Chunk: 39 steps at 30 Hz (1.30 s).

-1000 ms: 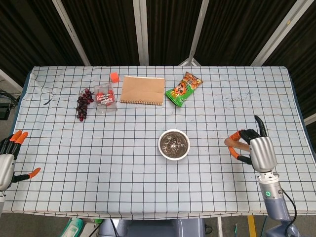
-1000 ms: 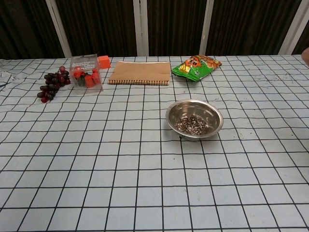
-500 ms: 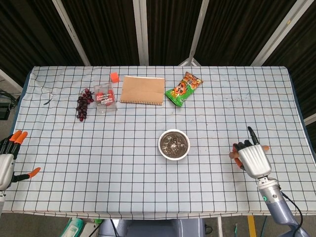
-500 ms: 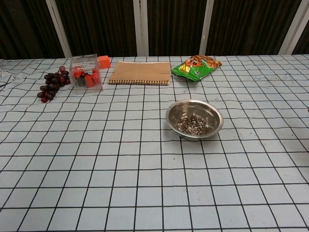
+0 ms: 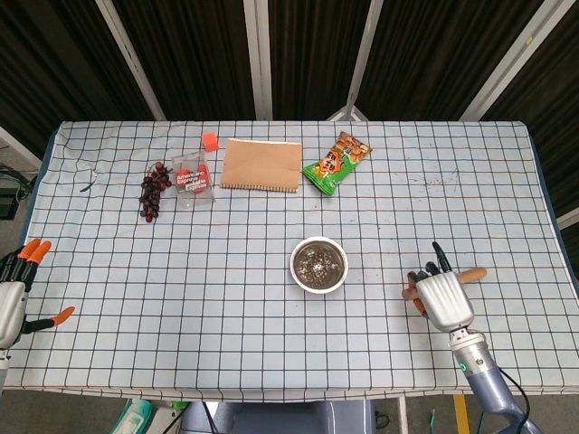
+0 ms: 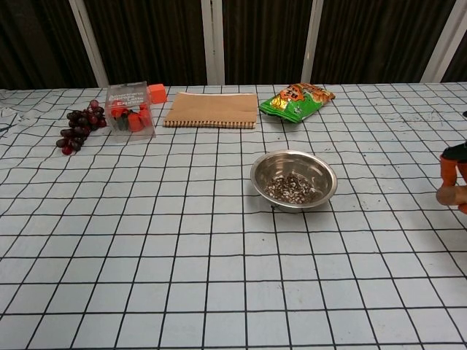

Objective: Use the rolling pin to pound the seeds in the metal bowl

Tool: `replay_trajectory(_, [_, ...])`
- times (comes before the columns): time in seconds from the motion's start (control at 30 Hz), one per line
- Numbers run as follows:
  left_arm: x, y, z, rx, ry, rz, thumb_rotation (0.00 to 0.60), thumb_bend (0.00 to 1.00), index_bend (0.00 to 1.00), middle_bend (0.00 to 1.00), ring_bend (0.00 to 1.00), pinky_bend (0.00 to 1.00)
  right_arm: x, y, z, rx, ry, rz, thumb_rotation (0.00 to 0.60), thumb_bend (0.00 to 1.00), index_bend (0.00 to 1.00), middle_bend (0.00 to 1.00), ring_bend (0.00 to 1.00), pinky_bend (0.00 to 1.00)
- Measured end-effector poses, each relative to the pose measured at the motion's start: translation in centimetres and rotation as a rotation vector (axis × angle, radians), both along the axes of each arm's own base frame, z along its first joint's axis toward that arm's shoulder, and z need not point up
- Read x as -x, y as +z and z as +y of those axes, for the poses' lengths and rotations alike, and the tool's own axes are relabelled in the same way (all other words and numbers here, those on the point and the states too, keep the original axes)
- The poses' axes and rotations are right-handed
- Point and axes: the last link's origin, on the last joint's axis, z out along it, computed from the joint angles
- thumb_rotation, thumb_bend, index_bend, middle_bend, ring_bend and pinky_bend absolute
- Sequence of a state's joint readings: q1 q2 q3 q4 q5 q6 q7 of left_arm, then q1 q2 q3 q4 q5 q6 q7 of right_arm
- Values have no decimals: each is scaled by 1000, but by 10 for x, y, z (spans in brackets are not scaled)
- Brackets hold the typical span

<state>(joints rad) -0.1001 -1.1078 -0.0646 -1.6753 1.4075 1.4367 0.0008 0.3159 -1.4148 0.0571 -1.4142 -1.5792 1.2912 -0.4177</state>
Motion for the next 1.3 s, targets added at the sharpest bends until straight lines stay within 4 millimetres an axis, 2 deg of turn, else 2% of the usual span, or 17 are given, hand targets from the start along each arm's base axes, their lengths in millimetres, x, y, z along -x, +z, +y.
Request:
replay_trajectory(0.07, [0,0,0,0,1,-1,600,68,0,0,0,0,-3,-1,2,-9,-1,-8,600,404,258,283,153,0])
replay_trajectory(0.27, [0,0,0,1,-1,-1,600,68,0,0,0,0,-12,-3,10,-36,-9,-19,600,391,90,180,68,0])
replay_trajectory(0.53, [0,0,-1,2,0,-1,600,68,0,0,0,0,-16,1,22,-33,-28,-31,600,390,65,162,52,0])
replay_trajectory(0.63, [0,1,-1,4,-4,3,600,68,0,0,0,0,-14,14,26,8,-36,-68,600,390,24,135,28,0])
replay_trajectory(0.83, [0,1,-2,2,-17,14,600,68,0,0,0,0,0,61,41,107,-78,-154,600,388,0,20,0,0])
replay_trajectory(1.07, [1,3,-2,-11,-31,45,600,68,0,0,0,0,19,110,76,187,-179,-253,600,364,0,0,0,0])
replay_trajectory(1.3, [2,4,0,-41,-52,89,600,67,0,0,0,0,34,126,117,211,-209,-293,600,364,0,0,0,0])
